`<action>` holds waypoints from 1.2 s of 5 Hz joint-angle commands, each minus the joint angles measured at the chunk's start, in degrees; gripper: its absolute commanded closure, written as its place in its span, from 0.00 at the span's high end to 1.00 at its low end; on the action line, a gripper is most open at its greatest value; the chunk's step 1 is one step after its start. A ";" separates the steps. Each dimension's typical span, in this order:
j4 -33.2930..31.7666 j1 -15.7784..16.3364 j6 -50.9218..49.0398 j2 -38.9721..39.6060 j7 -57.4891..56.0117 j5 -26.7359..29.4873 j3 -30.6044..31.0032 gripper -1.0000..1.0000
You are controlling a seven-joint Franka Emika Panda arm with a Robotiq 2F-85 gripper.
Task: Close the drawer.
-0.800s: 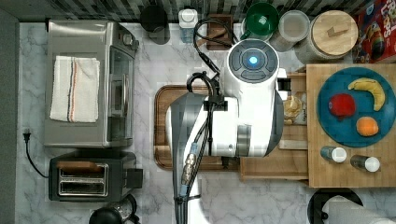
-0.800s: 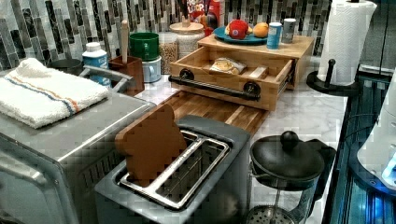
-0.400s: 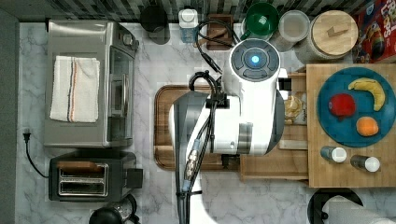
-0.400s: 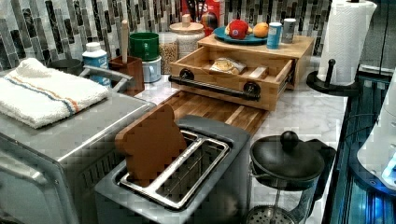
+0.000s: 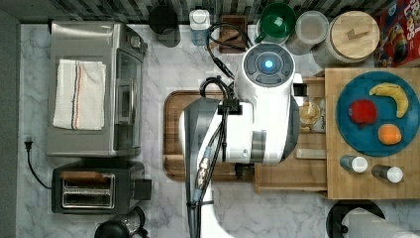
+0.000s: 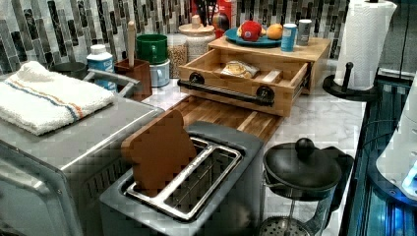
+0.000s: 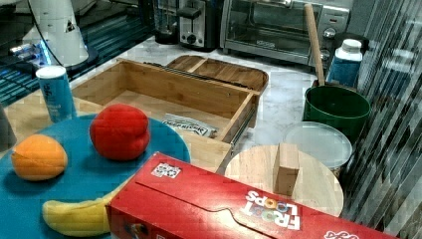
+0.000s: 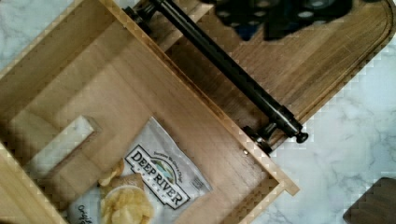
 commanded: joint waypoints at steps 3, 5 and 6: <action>-8.45 2.17 9.23 -1.95 -12.87 7.35 7.59 1.00; -16.53 2.16 16.83 -1.97 -21.86 8.99 7.62 0.00; -19.02 2.09 20.18 -0.93 -24.54 8.97 8.27 0.00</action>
